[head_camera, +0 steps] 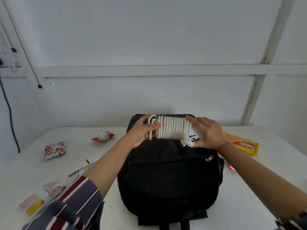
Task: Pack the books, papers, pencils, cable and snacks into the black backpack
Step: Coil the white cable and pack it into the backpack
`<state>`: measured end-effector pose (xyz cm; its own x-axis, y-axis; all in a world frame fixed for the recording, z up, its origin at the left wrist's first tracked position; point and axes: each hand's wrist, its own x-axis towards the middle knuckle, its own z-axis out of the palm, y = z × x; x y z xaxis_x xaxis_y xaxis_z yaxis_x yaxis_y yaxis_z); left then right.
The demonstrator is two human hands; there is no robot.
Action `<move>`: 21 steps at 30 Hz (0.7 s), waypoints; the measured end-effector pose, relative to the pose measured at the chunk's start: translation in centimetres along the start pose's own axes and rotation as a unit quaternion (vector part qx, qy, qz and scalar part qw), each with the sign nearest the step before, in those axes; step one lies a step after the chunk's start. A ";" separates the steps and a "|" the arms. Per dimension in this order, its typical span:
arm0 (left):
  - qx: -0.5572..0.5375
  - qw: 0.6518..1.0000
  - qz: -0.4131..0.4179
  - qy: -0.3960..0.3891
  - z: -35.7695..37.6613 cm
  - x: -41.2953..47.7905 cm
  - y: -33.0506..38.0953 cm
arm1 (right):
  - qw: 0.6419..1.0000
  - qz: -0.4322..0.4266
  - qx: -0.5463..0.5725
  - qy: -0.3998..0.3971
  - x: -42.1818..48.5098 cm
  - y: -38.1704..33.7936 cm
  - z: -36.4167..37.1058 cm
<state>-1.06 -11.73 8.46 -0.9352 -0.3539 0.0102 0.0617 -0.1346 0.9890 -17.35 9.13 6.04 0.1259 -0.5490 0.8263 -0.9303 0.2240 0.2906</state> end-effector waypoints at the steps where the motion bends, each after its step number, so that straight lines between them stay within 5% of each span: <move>1: -0.001 1.000 -0.001 0.002 0.1 -0.1 0.0 | 1.000 -0.001 0.002 0.001 0.1 -0.1 -0.1; 12: -0.026 0.999 0.019 0.000 1.5 0.1 0.9 | 0.999 -0.012 -0.009 -0.029 1.5 0.6 -1.5; 21: -0.033 0.998 0.050 0.026 2.7 0.5 2.2 | 0.994 0.111 -0.004 -0.015 0.5 -0.6 -0.8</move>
<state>-2.33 -9.71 11.05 -0.9038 -0.4165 0.0984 0.1781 -0.1570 0.9714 -16.43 9.33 6.60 -0.0928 -0.5090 0.8558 -0.9309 0.3492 0.1067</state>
